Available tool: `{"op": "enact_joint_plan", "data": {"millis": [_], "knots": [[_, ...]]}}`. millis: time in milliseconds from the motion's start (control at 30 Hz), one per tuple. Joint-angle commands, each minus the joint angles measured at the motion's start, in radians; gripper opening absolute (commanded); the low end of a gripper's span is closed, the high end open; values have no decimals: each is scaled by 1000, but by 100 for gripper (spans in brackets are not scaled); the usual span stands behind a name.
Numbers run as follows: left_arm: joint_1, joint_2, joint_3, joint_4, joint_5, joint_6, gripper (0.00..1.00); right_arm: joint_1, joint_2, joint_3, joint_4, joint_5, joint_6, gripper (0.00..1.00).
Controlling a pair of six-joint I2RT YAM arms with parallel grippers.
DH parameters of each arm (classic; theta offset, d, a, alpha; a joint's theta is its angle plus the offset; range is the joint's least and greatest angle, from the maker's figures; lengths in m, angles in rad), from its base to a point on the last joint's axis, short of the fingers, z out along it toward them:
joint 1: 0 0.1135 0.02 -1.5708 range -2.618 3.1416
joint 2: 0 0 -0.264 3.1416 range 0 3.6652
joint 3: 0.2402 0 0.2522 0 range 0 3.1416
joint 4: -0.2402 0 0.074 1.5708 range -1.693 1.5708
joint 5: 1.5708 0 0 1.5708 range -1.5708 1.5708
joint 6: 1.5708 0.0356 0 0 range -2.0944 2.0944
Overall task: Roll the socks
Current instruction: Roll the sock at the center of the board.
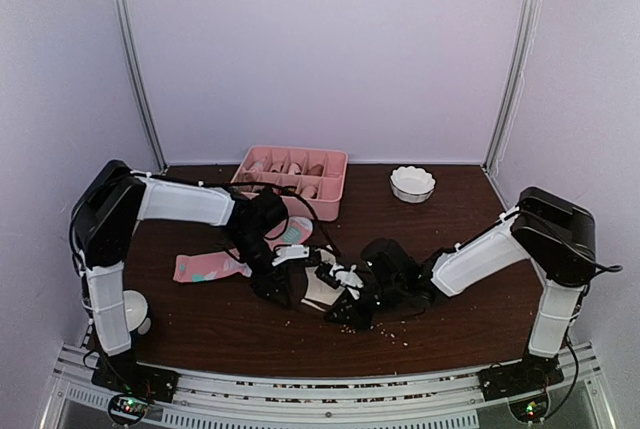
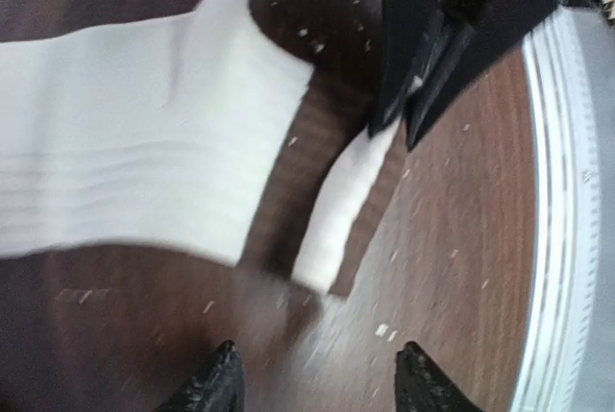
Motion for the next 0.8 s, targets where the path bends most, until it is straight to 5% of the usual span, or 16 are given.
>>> {"op": "enact_joint_plan", "data": {"millis": [0,33,67,233,400,500,600,767], "knots": [[-2,-147,-72,208,-158,-26,62,-49,67,3,-143,-34,198,0],[-2,-168,-82,229,-179,-46,90,-56,73,4,-148,-41,218,0],[-2,-189,-91,247,-195,-61,97,-65,77,4,-151,-53,235,0],[-7,-350,-208,378,-225,-62,98,-96,94,22,-202,-85,288,0],[-3,-442,-253,447,-432,-63,98,-105,117,28,-223,-123,318,0],[49,-376,-224,466,-574,-191,98,-107,129,31,-239,-144,317,0],[123,-245,-65,233,-325,-109,98,-107,129,45,-285,-147,305,0],[30,-318,-199,330,-260,37,97,-116,141,76,-350,-164,325,0]]}}
